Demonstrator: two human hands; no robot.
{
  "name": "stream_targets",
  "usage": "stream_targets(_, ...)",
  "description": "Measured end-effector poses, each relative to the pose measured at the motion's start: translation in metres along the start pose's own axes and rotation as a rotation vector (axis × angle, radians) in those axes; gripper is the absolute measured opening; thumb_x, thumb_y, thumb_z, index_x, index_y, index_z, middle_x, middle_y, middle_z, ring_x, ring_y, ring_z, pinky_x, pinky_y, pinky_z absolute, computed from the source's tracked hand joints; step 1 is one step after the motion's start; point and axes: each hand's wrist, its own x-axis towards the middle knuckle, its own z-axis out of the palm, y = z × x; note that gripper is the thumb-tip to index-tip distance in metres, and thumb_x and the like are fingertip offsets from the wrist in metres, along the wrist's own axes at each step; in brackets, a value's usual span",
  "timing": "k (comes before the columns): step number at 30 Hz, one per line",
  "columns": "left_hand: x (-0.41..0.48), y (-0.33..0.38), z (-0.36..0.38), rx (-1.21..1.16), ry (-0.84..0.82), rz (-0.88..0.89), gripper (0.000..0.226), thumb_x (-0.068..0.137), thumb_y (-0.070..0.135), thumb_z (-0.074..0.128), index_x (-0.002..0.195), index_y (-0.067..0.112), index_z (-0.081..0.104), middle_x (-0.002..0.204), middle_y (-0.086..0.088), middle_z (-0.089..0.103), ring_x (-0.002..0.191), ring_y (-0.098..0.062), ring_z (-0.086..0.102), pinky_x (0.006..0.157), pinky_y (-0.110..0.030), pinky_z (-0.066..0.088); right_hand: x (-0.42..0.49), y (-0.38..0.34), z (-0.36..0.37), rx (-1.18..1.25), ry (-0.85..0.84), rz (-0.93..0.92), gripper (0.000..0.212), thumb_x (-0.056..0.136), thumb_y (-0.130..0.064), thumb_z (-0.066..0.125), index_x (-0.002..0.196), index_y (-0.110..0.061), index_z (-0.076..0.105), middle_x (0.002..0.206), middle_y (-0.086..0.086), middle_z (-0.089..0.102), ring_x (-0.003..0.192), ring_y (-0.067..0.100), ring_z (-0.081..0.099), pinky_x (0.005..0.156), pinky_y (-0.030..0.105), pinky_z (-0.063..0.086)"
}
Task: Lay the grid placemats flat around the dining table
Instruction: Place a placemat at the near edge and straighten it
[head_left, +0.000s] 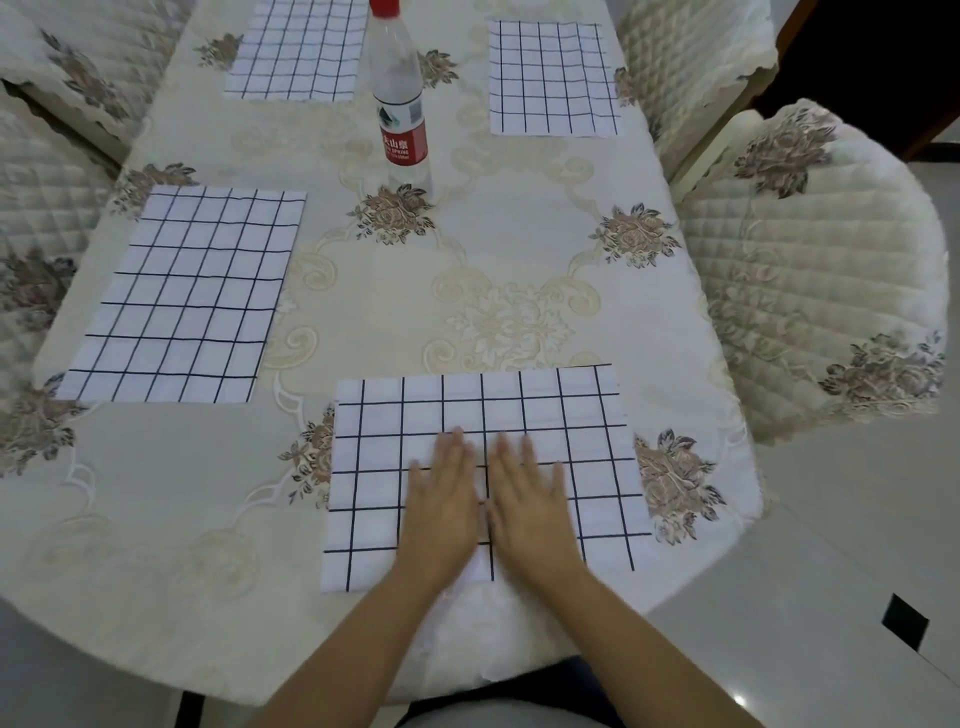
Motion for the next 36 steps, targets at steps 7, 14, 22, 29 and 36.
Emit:
stream_targets(7,0.006,-0.012,-0.01,0.015,-0.088,-0.116,0.056,0.089,0.035,0.03,0.142,0.017,0.032,0.151,-0.006,0.033,0.14,-0.021,0.019,0.104,-0.055,0.032,0.013,0.043,-0.006,-0.074,-0.052,0.053,0.057,0.094,-0.037,0.025,0.148,-0.023,0.017,0.157,-0.009,0.005,0.145,0.012,-0.012,0.111,0.047,0.007)
stream_targets(14,0.013,-0.09,-0.024,0.062,-0.032,-0.307,0.056,0.089,0.033,0.028,0.138,0.008,0.041,0.146,-0.016,0.038,0.135,-0.033,0.035,0.101,-0.06,0.031,0.031,0.105,-0.036,-0.117,-0.055,0.284,0.055,0.092,-0.033,0.026,0.14,-0.01,0.037,0.148,0.005,0.036,0.134,0.033,0.037,0.097,0.061,0.036)
stream_targets(22,0.081,-0.007,-0.021,0.052,-0.158,-0.082,0.052,0.083,0.023,0.033,0.125,0.002,0.055,0.133,-0.015,0.055,0.12,-0.031,0.055,0.084,-0.056,0.051,0.078,0.012,-0.022,0.017,-0.154,0.02,0.053,0.085,-0.024,0.034,0.133,-0.005,0.047,0.139,0.012,0.05,0.126,0.034,0.049,0.091,0.057,0.044)
stream_targets(29,0.063,-0.052,-0.022,0.043,-0.096,-0.181,0.054,0.089,0.031,0.03,0.139,0.015,0.041,0.147,-0.008,0.04,0.134,-0.03,0.04,0.1,-0.057,0.035,0.084,0.058,-0.026,0.01,-0.187,0.092,0.06,0.091,-0.042,0.011,0.148,-0.025,0.014,0.153,-0.013,0.002,0.144,0.015,0.002,0.115,0.047,0.007)
stream_targets(36,0.043,-0.105,-0.033,0.12,-0.056,-0.324,0.054,0.089,0.027,0.027,0.135,0.004,0.044,0.144,-0.016,0.042,0.131,-0.038,0.041,0.095,-0.062,0.035,0.078,0.094,-0.042,-0.042,-0.173,0.309,0.066,0.087,-0.043,-0.001,0.148,-0.019,0.007,0.156,-0.005,0.005,0.145,0.026,0.008,0.112,0.056,0.01)
